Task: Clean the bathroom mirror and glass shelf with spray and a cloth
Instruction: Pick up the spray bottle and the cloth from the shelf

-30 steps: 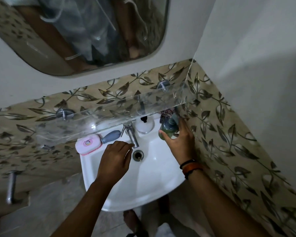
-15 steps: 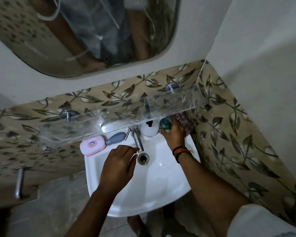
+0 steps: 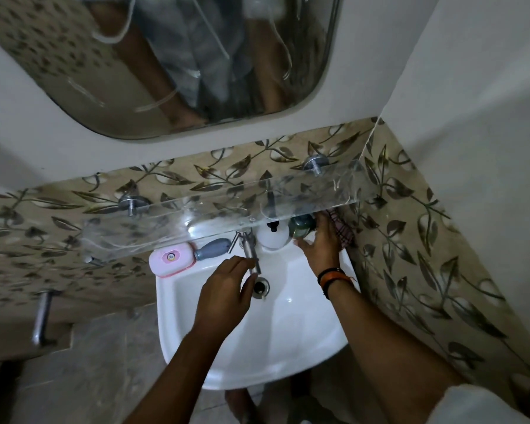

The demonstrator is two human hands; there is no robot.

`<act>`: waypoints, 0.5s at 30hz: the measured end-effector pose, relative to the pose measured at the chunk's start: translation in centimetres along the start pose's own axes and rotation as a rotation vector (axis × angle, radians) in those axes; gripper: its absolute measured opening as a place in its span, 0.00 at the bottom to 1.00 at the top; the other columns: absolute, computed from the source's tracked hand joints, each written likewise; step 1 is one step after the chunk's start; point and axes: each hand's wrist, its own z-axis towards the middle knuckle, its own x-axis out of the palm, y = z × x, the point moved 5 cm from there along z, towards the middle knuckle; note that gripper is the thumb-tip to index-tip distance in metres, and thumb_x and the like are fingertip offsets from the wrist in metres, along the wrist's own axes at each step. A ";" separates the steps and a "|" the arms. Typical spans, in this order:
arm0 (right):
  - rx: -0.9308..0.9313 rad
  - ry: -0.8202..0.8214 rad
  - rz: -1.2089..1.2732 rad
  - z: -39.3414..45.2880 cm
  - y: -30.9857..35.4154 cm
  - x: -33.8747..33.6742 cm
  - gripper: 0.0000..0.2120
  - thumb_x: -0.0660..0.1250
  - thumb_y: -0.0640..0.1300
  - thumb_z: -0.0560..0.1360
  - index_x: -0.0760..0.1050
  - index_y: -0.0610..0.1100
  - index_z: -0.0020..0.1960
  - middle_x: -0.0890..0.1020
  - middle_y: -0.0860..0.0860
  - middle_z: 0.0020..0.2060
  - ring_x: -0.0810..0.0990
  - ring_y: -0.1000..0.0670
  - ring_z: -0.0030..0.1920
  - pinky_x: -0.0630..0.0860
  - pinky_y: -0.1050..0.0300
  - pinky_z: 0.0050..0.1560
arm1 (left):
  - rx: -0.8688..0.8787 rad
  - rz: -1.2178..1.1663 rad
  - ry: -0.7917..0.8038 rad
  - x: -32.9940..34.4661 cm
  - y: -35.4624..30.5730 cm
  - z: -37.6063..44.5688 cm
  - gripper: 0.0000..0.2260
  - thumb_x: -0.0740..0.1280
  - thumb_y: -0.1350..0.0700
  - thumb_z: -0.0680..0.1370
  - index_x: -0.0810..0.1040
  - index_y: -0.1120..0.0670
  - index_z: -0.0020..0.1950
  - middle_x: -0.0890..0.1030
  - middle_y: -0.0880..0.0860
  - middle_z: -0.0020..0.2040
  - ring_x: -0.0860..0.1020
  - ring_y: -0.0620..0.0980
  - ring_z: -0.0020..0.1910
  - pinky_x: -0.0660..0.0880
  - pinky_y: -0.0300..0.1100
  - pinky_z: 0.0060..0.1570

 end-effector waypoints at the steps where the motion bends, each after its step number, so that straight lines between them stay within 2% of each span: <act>1: -0.010 -0.003 -0.003 -0.7 -0.4 -0.3 0.49 0.86 0.34 0.70 0.65 0.43 0.85 0.71 0.44 0.82 0.72 0.42 0.81 0.71 0.45 0.83 | -0.041 -0.062 -0.001 0.3 -0.1 0.5 0.12 0.72 0.52 0.86 0.83 0.48 0.70 0.85 0.44 0.64 0.86 0.53 0.60 0.86 0.50 0.55; 3: 0.004 -0.010 0.020 -2.5 -1.2 -0.8 0.50 0.84 0.34 0.74 0.61 0.48 0.87 0.68 0.48 0.85 0.71 0.43 0.82 0.72 0.40 0.82 | -0.087 -0.198 0.007 1.0 -0.5 1.8 0.18 0.73 0.51 0.85 0.81 0.50 0.76 0.84 0.47 0.69 0.86 0.54 0.64 0.86 0.53 0.62; 5: 0.040 -0.032 0.027 -4.5 -1.3 -1.8 0.45 0.81 0.35 0.76 0.62 0.48 0.86 0.70 0.47 0.83 0.75 0.42 0.79 0.77 0.38 0.78 | -0.121 -0.270 0.028 2.0 -1.2 3.3 0.28 0.76 0.51 0.83 0.75 0.52 0.83 0.81 0.52 0.76 0.83 0.54 0.69 0.84 0.53 0.69; 8: 0.092 -0.045 0.060 -7.3 -0.9 -3.4 0.38 0.78 0.34 0.79 0.66 0.49 0.83 0.76 0.45 0.77 0.82 0.44 0.67 0.84 0.38 0.68 | -0.193 -0.349 0.088 3.9 -2.7 5.2 0.39 0.79 0.50 0.82 0.64 0.52 0.89 0.71 0.53 0.83 0.82 0.53 0.68 0.84 0.50 0.63; 10: 0.046 -0.053 0.091 -8.4 -0.5 -4.2 0.34 0.76 0.32 0.80 0.70 0.50 0.80 0.79 0.48 0.73 0.82 0.47 0.65 0.86 0.40 0.64 | -0.226 -0.380 0.062 4.9 -3.3 6.3 0.39 0.80 0.51 0.80 0.65 0.49 0.87 0.71 0.50 0.81 0.82 0.55 0.69 0.86 0.55 0.63; 12: 0.005 -0.047 0.123 -8.7 -0.1 -5.0 0.29 0.74 0.30 0.80 0.74 0.49 0.76 0.81 0.49 0.69 0.83 0.49 0.66 0.87 0.40 0.62 | -0.302 -0.405 0.019 5.6 -3.6 7.4 0.35 0.81 0.52 0.79 0.69 0.50 0.83 0.76 0.52 0.76 0.83 0.56 0.68 0.86 0.59 0.64; 15: -0.024 -0.035 0.146 -8.1 1.0 -6.0 0.22 0.72 0.30 0.81 0.79 0.47 0.72 0.84 0.49 0.65 0.84 0.48 0.65 0.87 0.42 0.63 | -0.393 -0.421 -0.009 5.9 -3.9 8.8 0.24 0.81 0.55 0.80 0.76 0.57 0.72 0.84 0.56 0.66 0.86 0.55 0.61 0.84 0.54 0.61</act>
